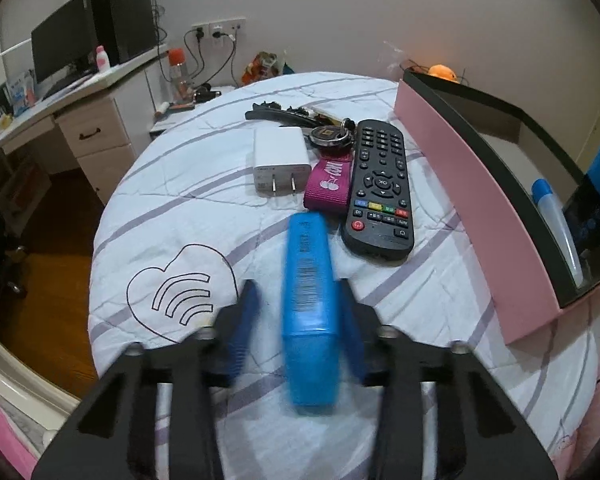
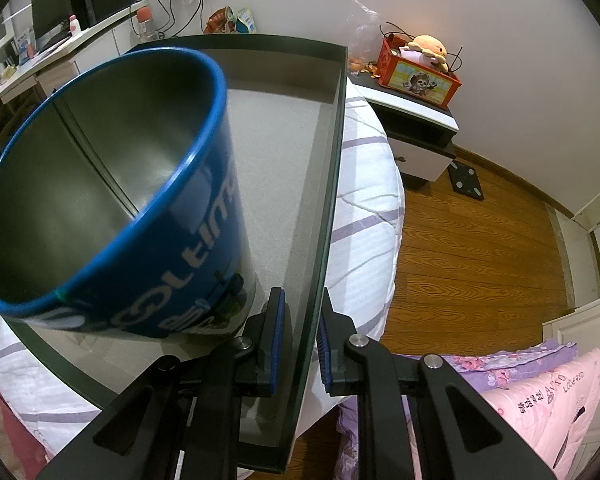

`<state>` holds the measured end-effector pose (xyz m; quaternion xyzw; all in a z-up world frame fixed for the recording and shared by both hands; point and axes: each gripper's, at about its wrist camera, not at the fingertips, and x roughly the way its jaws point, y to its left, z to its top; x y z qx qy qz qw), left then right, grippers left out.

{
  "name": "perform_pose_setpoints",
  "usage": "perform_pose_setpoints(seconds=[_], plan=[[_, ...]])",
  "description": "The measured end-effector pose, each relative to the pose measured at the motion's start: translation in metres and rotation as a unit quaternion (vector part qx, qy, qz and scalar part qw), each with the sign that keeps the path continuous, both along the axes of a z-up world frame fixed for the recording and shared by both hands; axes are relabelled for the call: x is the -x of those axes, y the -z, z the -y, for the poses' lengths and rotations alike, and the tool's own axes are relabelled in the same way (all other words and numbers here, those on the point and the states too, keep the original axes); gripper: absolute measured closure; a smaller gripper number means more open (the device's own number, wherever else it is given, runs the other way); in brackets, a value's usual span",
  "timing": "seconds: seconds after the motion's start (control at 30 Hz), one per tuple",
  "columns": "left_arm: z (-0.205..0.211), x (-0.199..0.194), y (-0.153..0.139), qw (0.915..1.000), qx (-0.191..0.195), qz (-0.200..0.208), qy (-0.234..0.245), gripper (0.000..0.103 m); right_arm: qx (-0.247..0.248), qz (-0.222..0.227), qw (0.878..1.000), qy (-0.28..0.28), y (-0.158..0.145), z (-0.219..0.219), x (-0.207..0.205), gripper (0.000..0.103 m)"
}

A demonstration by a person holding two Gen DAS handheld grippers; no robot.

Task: Organize rigid objects
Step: 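Carry the blue highlighter into the tray box and open the left gripper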

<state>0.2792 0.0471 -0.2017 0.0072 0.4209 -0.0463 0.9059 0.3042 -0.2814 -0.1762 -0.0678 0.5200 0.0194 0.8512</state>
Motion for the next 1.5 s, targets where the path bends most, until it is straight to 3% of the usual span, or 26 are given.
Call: perform_pose_setpoints(seconds=[0.03,1.03,1.23,1.5], plan=[[-0.001,0.001,-0.001,1.0,0.0,0.0,0.0,0.077,0.0,0.0,1.0,0.0,0.0,0.0,0.0,0.087],[-0.009,0.018,-0.032,0.9992,0.023,0.033,-0.003,0.077,-0.003,-0.001,1.0,0.0,0.0,0.002,-0.002,0.087],[0.006,0.022,-0.061,0.9968,0.037,0.065,0.025,0.077,-0.003,-0.001,1.0,-0.001,0.001,0.002,-0.002,0.087],[0.074,0.01,-0.101,0.9885,0.046,0.102,0.102,0.077,-0.005,-0.001,1.0,-0.001,0.001,0.002,-0.002,0.087]])
